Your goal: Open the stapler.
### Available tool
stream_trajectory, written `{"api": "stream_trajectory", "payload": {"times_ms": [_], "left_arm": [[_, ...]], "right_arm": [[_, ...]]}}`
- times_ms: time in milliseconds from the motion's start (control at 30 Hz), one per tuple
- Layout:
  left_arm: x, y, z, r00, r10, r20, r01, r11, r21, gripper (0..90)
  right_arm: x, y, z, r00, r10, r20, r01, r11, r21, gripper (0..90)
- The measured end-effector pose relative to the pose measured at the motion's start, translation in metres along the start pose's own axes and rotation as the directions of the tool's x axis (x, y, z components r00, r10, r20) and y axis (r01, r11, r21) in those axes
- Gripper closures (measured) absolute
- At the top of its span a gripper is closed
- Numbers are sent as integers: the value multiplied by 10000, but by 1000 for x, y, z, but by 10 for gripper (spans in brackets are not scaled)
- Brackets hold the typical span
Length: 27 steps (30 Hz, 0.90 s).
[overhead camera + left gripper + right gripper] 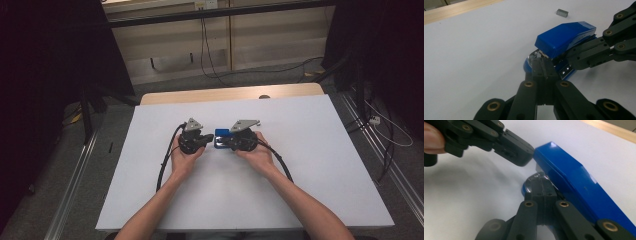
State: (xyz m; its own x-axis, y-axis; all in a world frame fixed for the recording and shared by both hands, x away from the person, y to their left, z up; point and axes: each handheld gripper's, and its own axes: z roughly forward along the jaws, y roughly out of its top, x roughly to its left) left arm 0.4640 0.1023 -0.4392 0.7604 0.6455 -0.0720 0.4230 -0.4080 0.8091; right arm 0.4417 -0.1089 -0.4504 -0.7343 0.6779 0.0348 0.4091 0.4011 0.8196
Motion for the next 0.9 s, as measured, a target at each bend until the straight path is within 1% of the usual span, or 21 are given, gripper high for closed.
{"api": "stream_trajectory", "payload": {"times_ms": [100, 200, 267, 300, 367, 400, 433, 500, 533, 567, 633, 733, 767, 833, 900], "left_arm": [[0, 1, -1, 10000, 7, -70, -7, 10000, -21, 900], [-2, 0, -1, 9996, 157, -252, -155, 9998, 81, 900], [-3, 1, 0, 9997, 76, -238, -75, 10000, 54, 900], [-4, 2, 0, 9994, 169, -292, -168, 9999, 39, 900], [-4, 5, 1, 9992, 221, -322, -220, 9997, 41, 900], [-4, 6, 1, 9983, 379, -446, -377, 9993, 37, 900], [-4, 8, 1, 9985, 274, -479, -278, 9996, -82, 900], [-3, 11, 2, 9990, 232, -395, -236, 9997, -105, 900], [-3, 13, 2, 9981, 369, -486, -373, 9993, -84, 900], [-3, 13, 2, 9983, 355, -471, -359, 9993, -82, 900], [-1, 12, 4, 9993, 117, -365, -122, 9998, -134, 900], [1, 11, 5, 9992, 134, -384, -136, 9999, -54, 900], [1, 11, 6, 9993, 71, -367, -73, 10000, -49, 900], [1, 10, 6, 9988, 253, -417, -249, 9996, 92, 900], [2, 9, 7, 9993, 227, -299, -220, 9995, 236, 900]], "right_arm": [[1, -1, 2, 9999, -118, 62, 117, 9998, 149, 900], [0, -2, 2, 10000, 0, 51, 0, 10000, 49, 900], [0, -2, 2, 10000, 43, 34, -43, 10000, 40, 900], [0, -2, 2, 10000, 37, 27, -37, 10000, 67, 900], [0, -1, 3, 10000, -45, 58, 44, 9999, 97, 900], [0, -2, 3, 10000, -22, 62, 22, 10000, 87, 900], [0, -2, 3, 10000, 35, 70, -36, 10000, 43, 900], [0, -2, 3, 9999, 85, 59, -85, 10000, 19, 900], [0, -3, 4, 9999, 119, 66, -119, 9999, -15, 900], [0, -3, 4, 9999, 119, 66, -119, 9999, -15, 900], [0, -3, 4, 9999, 129, 107, -129, 9999, -43, 900], [0, -3, 5, 9998, 178, 124, -176, 9998, -92, 900], [0, -3, 5, 9998, 170, 128, -169, 9998, -95, 900], [0, -3, 5, 9997, 186, 166, -184, 9998, -114, 900], [0, -3, 5, 9996, 221, 159, -219, 9997, -131, 900]]}}
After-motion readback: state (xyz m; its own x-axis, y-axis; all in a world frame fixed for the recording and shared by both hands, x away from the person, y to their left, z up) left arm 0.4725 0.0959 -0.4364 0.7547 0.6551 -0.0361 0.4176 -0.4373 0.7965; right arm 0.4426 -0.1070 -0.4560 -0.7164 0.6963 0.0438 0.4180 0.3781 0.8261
